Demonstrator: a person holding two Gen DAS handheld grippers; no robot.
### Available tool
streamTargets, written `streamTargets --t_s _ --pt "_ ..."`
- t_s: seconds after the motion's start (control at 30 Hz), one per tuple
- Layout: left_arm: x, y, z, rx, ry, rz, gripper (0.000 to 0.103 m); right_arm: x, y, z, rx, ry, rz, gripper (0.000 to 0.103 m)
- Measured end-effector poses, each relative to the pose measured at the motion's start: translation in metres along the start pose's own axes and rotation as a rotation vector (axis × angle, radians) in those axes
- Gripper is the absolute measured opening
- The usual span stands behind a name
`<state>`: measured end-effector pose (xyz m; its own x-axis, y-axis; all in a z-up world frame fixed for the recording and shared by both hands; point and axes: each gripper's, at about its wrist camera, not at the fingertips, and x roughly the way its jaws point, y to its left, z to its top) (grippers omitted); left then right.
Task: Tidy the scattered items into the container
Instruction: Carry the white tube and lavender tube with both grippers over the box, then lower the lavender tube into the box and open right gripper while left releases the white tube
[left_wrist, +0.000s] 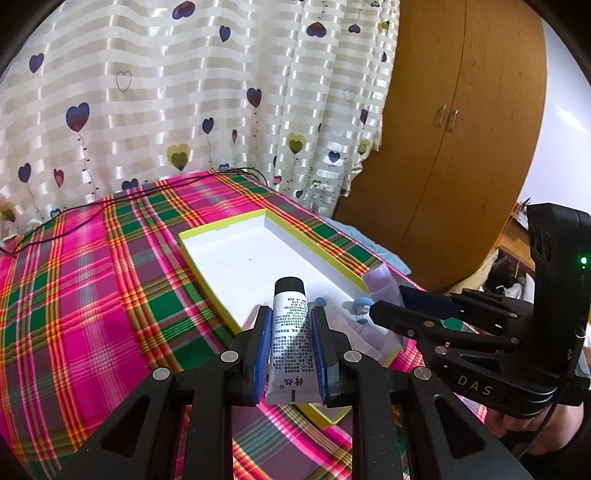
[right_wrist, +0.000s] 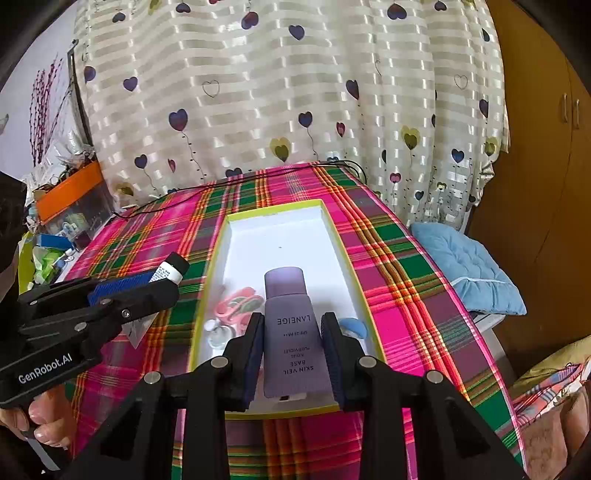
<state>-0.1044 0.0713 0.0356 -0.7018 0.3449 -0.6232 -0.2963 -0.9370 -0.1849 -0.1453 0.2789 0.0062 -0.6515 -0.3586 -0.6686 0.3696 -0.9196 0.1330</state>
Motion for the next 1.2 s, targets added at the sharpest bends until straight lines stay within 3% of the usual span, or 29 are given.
streamTargets --t_s 0.63,1.2 --pt "0.055 0.005 0.007 -0.007 0.069 -0.043 0.022 0.037 -0.017 -0.001 0.024 0.062 -0.023 0.032" --pt "0.078 0.003 0.009 0.006 0.095 -0.064 0.022 0.048 -0.02 -0.001 0.028 0.084 -0.041 0.032"
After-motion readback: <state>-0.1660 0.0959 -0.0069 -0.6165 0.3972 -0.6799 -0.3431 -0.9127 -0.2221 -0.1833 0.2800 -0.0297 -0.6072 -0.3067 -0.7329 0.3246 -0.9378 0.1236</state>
